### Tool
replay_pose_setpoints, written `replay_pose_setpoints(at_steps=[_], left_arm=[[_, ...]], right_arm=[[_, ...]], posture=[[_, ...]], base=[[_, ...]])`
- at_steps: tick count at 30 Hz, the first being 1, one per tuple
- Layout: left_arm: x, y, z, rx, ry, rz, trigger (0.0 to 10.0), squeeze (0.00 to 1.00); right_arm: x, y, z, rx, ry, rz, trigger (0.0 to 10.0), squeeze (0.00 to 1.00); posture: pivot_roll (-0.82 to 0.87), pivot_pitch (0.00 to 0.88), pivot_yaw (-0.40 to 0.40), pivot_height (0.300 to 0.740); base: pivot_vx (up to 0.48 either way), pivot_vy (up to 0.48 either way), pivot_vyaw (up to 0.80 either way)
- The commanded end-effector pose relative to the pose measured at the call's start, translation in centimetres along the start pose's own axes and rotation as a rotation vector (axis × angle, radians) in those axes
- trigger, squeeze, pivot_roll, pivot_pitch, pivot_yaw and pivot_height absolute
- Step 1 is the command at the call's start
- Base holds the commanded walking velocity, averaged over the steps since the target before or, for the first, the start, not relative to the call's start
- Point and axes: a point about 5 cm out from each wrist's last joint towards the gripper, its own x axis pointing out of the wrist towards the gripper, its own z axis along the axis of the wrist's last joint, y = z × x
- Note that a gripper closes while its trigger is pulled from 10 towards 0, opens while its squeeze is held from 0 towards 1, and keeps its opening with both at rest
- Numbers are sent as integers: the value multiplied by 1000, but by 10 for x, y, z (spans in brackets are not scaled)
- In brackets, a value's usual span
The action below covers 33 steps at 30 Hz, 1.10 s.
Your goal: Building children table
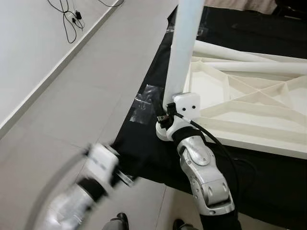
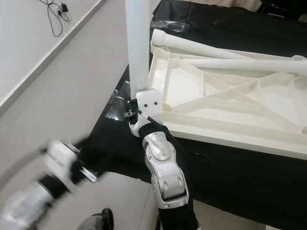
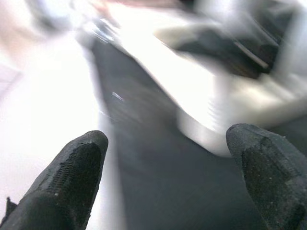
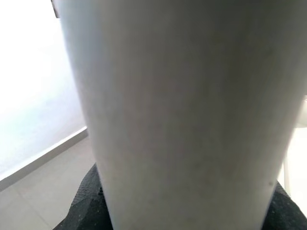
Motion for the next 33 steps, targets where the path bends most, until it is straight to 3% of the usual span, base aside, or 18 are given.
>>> replay_pose_setpoints(at_steps=[1, 6, 7, 8, 11, 13, 14, 17, 18, 19, 22, 23, 25, 27, 29, 33], left_arm=[[-5, 2, 2, -18, 8, 3, 10000, 0], [12, 38, 49, 97, -134, 24, 10000, 0], [12, 38, 49, 97, -134, 24, 10000, 0], [23, 48, 69, 112, -199, -11, 10000, 0], [30, 52, 79, 103, -232, -30, 10000, 0], [47, 57, 96, 52, -288, -97, 10000, 0], [58, 57, 106, 6, -319, -163, 10000, 0], [69, 56, 115, -31, -342, -230, 10000, 0], [89, 51, 130, -110, -364, -357, 10000, 0], [89, 51, 130, -110, -364, -357, 10000, 0], [106, 39, 141, -203, -370, -525, 10000, 0], [106, 39, 141, -203, -370, -525, 10000, 0], [115, 28, 149, -283, -365, -699, 10000, 0], [119, 22, 151, -308, -344, -778, 10000, 0], [120, 21, 152, -314, -338, -796, 10000, 0], [123, 13, 151, -304, -257, -945, 10000, 0]], right_arm=[[-11, 1, -51, 90, 244, -63, 10000, 0], [-3, 4, -49, 104, 229, -109, 10000, 0], [-3, 4, -49, 104, 229, -109, 10000, 0], [-1, 7, -47, 134, 218, -119, 10000, 0], [0, 9, -47, 146, 211, -118, 10000, 0], [1, 15, -45, 176, 192, -90, 10000, 0], [2, 19, -44, 186, 180, -65, 10000, 0], [2, 24, -43, 195, 170, -42, 10000, 0], [2, 30, -42, 195, 156, -17, 10000, 0], [2, 30, -42, 195, 156, -17, 10000, 0], [3, 34, -39, 195, 141, -6, 10000, 0], [3, 34, -39, 195, 141, -6, 10000, 0], [5, 37, -38, 200, 133, 1, 10000, 0], [5, 39, -37, 205, 131, 5, 10000, 0], [5, 39, -37, 206, 130, 6, 10000, 0], [8, 43, -34, 212, 114, 20, 10000, 0]], posture=[[126, 312, 6, 740], [139, 289, 19, 740], [139, 289, 19, 740], [140, 283, 24, 740], [142, 273, 30, 740], [143, 265, 39, 740], [143, 261, 46, 740], [143, 259, 49, 740], [138, 256, 55, 740], [138, 256, 55, 740], [136, 254, 63, 740], [136, 254, 63, 740], [133, 255, 69, 740], [133, 256, 70, 740], [133, 256, 70, 740], [136, 258, 72, 740]], base=[[0, 0, 0], [0, 0, 0], [0, 0, 0], [0, 0, 0], [0, 0, 0], [0, 0, 0], [0, 0, 0], [0, 0, 0], [0, 0, 0], [0, 0, 0], [0, 0, 0], [0, 0, 0], [0, 0, 0], [0, 0, 0], [0, 0, 0], [0, 0, 0]])
